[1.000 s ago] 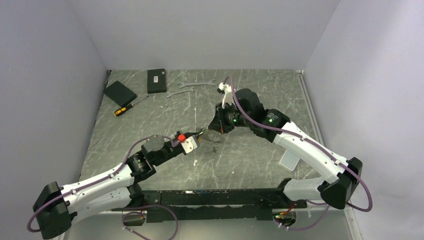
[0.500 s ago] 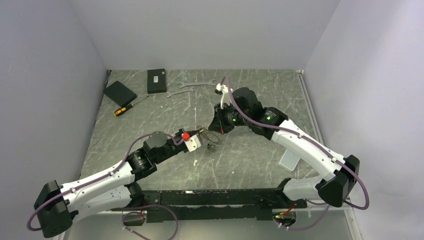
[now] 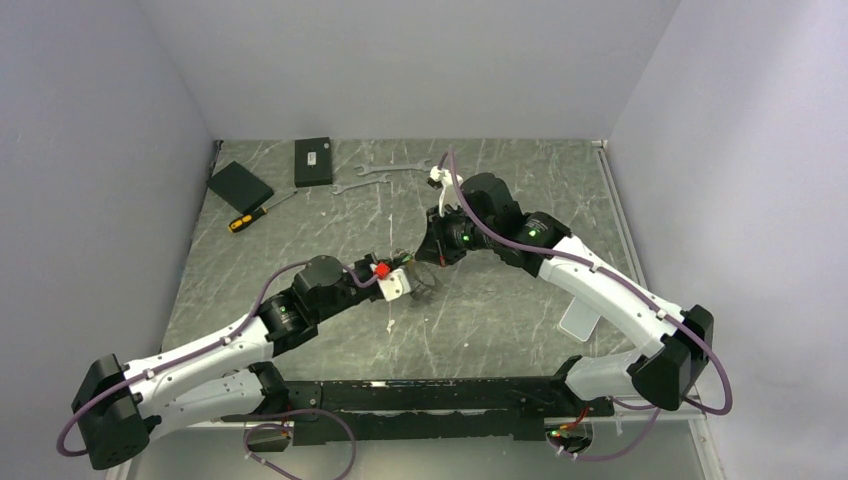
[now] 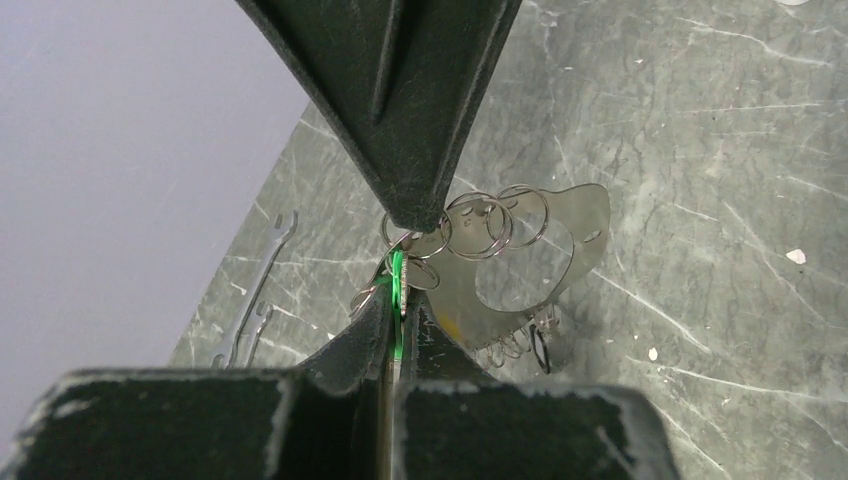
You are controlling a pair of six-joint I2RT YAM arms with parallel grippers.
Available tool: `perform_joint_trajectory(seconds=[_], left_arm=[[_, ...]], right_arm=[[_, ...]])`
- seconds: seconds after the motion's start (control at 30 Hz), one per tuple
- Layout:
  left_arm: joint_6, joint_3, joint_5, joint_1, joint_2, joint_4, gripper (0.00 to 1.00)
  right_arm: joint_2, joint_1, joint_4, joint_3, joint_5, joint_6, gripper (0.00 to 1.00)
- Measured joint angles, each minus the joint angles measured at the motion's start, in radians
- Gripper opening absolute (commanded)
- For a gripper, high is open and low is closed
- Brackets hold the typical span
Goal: Put the keys on the keyring
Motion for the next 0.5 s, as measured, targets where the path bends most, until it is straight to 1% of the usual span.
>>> perform_joint_trajectory(seconds=[0.27, 0.5], left_arm=[[0.006, 0.012, 0.045, -0.011, 0.021, 0.0, 0.0], [-0.021, 0.018, 0.068, -0.023, 0.013, -0.034, 0.0]], right_arm=[[0.005, -0.002, 0.002, 0.0, 0.006, 0.003, 0.0], [-0.007, 0.003, 0.033, -0.032, 0.026, 0.069, 0.0]])
